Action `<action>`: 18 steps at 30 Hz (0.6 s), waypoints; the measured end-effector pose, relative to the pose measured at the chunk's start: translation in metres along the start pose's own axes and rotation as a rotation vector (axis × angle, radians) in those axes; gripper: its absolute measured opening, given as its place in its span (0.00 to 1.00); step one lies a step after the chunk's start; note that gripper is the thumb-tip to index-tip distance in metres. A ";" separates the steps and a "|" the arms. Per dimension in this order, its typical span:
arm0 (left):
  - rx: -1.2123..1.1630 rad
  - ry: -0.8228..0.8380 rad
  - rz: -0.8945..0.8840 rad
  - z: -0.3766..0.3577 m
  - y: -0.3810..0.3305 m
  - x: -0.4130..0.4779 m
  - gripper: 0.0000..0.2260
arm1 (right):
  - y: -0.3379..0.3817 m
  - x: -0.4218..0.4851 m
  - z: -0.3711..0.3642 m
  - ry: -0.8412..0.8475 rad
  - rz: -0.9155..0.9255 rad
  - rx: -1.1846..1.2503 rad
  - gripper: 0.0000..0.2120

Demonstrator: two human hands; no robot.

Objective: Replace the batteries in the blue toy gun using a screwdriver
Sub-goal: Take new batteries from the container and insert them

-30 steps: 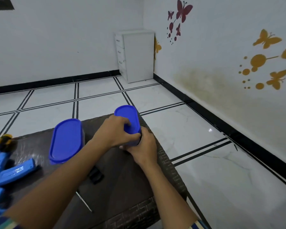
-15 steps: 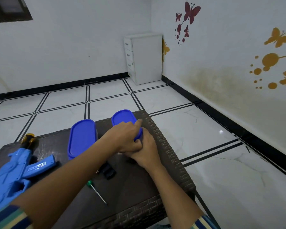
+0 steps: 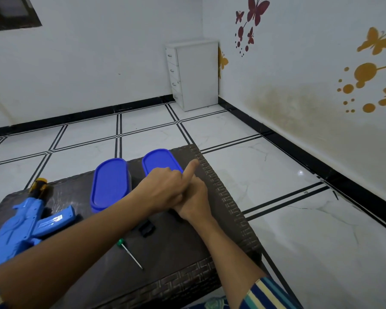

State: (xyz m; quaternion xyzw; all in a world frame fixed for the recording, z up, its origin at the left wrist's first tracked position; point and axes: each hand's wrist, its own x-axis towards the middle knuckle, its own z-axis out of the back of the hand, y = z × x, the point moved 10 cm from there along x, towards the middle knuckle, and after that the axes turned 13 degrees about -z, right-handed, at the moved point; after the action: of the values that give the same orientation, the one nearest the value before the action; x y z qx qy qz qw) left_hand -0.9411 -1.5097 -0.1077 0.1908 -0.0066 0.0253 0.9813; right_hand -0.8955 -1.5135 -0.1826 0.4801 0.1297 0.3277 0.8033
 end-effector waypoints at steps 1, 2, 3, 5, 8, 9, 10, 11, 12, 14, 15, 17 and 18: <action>0.013 -0.010 -0.018 0.002 -0.002 -0.001 0.31 | 0.004 -0.001 -0.001 0.003 0.010 -0.025 0.14; 0.025 -0.052 -0.037 0.009 -0.005 -0.004 0.33 | 0.006 -0.001 -0.001 0.000 0.018 -0.048 0.14; 0.055 -0.110 -0.047 0.016 -0.006 -0.005 0.34 | 0.006 -0.002 0.000 0.000 0.011 -0.058 0.18; 0.049 -0.171 0.006 0.036 0.009 -0.007 0.28 | 0.000 -0.003 0.004 0.023 -0.068 -0.010 0.31; -0.067 -0.291 0.260 0.070 0.072 -0.014 0.21 | -0.010 -0.007 0.008 0.044 -0.166 0.017 0.38; -0.124 -0.355 0.357 0.080 0.097 -0.025 0.23 | -0.009 -0.009 0.010 0.046 -0.156 0.002 0.38; -0.196 -0.423 0.455 0.084 0.122 -0.042 0.24 | -0.006 -0.010 0.011 0.041 -0.138 -0.029 0.39; -0.289 -0.480 0.554 0.081 0.144 -0.060 0.24 | -0.003 -0.013 0.015 0.025 -0.118 -0.082 0.39; -0.374 -0.516 0.660 0.072 0.164 -0.082 0.23 | 0.001 -0.014 0.019 0.010 -0.095 -0.142 0.41; -0.536 -0.574 0.859 0.045 0.192 -0.127 0.18 | 0.003 -0.016 0.022 0.023 -0.079 -0.204 0.47; -0.654 -0.625 0.953 0.027 0.199 -0.148 0.16 | 0.003 -0.018 0.023 0.040 -0.074 -0.224 0.50; -0.954 -0.729 1.161 -0.021 0.197 -0.186 0.12 | 0.008 -0.021 0.024 0.055 -0.048 -0.274 0.50; -1.074 -0.761 1.245 -0.045 0.193 -0.201 0.11 | 0.010 -0.023 0.024 0.056 -0.033 -0.289 0.48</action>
State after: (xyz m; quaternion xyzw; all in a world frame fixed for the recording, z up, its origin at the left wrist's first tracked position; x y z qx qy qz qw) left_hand -1.1512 -1.3239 -0.0823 -0.3351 -0.4435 0.4802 0.6786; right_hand -0.9042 -1.5415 -0.1638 0.3478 0.1113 0.3427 0.8655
